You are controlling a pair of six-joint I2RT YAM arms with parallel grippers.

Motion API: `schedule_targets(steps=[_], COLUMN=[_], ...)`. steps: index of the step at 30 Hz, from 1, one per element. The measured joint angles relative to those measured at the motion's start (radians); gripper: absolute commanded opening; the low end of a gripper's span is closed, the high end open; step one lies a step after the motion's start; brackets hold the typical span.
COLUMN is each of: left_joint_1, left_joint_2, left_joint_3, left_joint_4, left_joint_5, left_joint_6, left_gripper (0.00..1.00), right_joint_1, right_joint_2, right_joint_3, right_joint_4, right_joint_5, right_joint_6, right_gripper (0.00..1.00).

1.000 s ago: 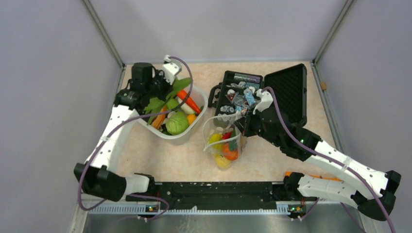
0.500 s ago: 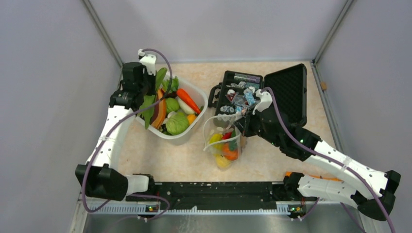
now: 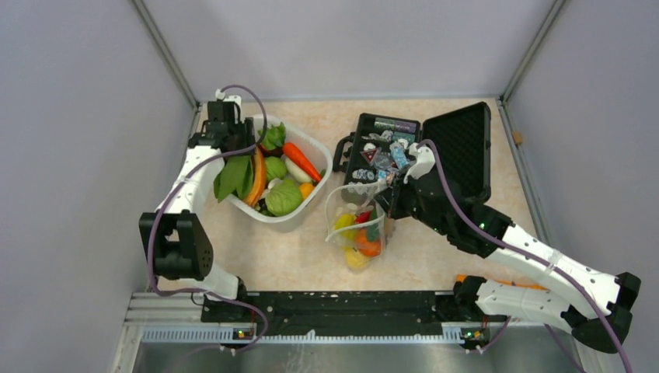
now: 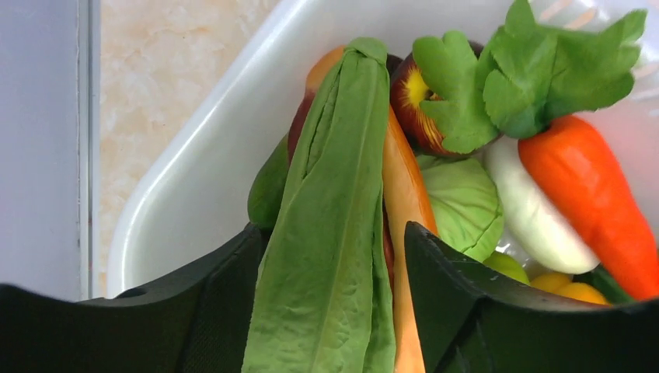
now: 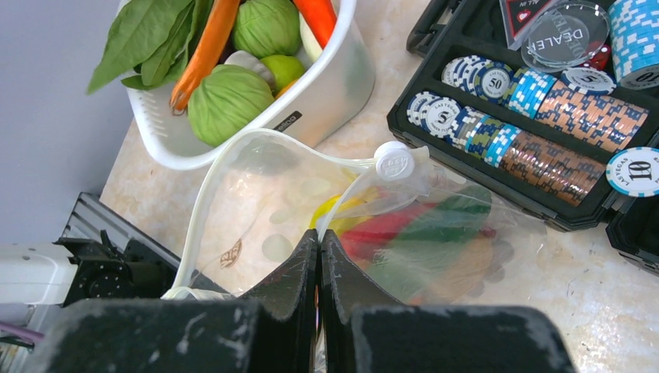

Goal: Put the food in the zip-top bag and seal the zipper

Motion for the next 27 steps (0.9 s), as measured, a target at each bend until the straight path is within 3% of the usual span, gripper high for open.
schedule_targets(steps=[6,14,20,27], left_joint_1=[0.005,0.004,-0.015,-0.084], left_joint_2=[-0.066,-0.255,-0.143,0.006], left_joint_3=[0.0,-0.048,-0.067,-0.103], left_joint_4=[0.014,0.186,0.222,0.231], left_joint_5=[0.029,0.37,0.533,0.541], left_joint_6=[-0.028,-0.004,-0.014,-0.131], left_gripper=[0.8,0.75,0.74,0.73], right_joint_1=[0.0,0.0,0.0,0.0], right_joint_2=[0.0,0.013,0.019,0.019], right_joint_3=[0.0,0.0,0.0,0.0], right_joint_4=[0.0,0.007,0.014,0.015], right_joint_5=[0.001,0.0,0.0,0.0], right_joint_6=[0.0,0.001,0.002,0.004], right_gripper=[0.0,0.0,0.0,0.0])
